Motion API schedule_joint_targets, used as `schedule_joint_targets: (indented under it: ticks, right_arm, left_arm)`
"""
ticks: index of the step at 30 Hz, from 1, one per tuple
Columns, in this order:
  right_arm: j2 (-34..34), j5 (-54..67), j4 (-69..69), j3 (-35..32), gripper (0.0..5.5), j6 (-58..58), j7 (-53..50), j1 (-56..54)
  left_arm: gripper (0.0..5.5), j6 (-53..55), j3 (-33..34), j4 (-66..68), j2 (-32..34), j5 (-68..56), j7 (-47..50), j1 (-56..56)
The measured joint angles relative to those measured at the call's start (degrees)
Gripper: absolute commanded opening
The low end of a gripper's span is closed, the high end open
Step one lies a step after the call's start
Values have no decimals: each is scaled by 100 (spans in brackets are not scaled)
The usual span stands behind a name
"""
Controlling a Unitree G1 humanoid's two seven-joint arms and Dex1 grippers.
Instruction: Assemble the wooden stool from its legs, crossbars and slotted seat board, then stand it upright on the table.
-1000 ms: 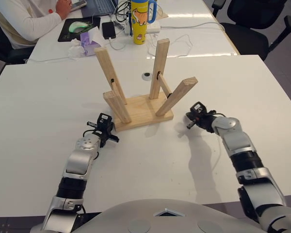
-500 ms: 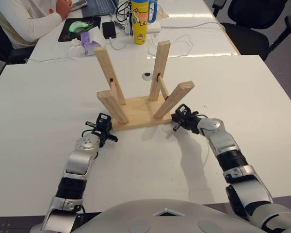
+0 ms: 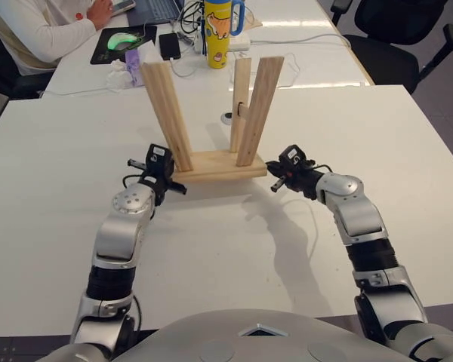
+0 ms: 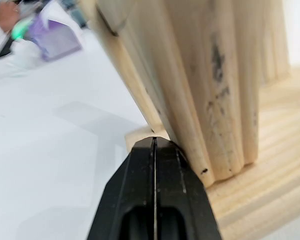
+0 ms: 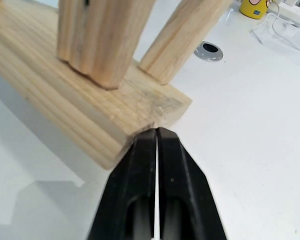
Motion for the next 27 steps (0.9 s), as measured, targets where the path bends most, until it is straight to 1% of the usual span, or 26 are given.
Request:
schedule_joint_targets:
  ticks: [3, 13, 16, 17, 20, 23, 27]
  right_arm:
    - [-1, 9, -204, -62, 0, 136, -24, -99]
    - [150, 253, -354, -362, 0, 368, -234, -438]
    - [500, 634, -600, -221, 0, 316, -156, -715]
    - [527, 693, -629, -219, 0, 309, -158, -767]
    - [508, 766, -695, -249, 0, 318, -229, -858]
    - [496, 779, -682, -250, 0, 324, -311, -859]
    - [374, 489, -282, -226, 0, 325, -681, -863]
  left_arm:
    - [2, 207, 80, -153, 0, 0, 0, -81]
    - [2, 231, 169, -366, -16, -18, 12, -362]
    - [2, 239, -47, -565, -310, -384, -176, -643]
    - [2, 244, -47, -585, -310, -406, -177, -697]
    - [2, 318, 159, -660, -250, -438, -115, -864]
    - [2, 367, 175, -717, -241, -450, -103, -920]
    - [2, 282, 381, -702, -117, -439, -17, -928]
